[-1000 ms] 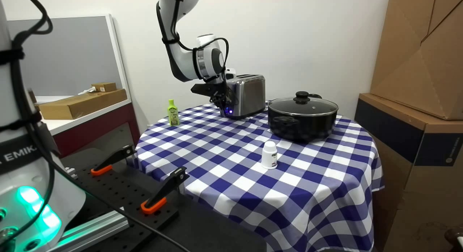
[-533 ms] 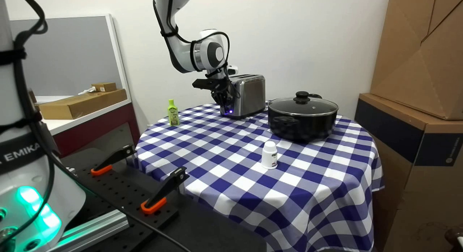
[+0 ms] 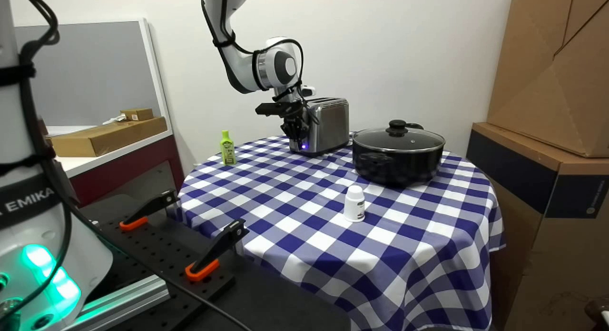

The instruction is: Push the lever of the toaster up

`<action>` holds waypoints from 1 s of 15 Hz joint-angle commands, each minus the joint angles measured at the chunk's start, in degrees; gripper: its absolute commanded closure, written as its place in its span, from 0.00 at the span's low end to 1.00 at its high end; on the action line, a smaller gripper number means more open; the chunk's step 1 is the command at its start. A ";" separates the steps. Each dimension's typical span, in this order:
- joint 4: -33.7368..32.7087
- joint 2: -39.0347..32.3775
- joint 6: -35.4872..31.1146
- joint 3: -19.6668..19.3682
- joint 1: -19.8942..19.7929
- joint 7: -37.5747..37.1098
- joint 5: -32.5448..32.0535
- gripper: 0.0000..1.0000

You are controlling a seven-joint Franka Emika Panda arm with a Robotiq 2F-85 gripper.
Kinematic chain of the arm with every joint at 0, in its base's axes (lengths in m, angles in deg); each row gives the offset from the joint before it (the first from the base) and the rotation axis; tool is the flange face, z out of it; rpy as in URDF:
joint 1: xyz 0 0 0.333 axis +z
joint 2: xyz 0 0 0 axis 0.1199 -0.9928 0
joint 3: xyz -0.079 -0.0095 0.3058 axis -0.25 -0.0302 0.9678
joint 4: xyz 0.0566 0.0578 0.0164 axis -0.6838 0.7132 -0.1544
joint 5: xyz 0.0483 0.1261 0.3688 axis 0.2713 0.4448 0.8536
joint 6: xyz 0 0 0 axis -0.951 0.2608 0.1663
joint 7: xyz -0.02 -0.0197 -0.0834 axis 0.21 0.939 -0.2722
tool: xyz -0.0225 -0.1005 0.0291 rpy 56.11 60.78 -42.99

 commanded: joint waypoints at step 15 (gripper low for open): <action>-1.58 -3.76 -10.24 -7.05 6.64 0.28 -0.03 1.00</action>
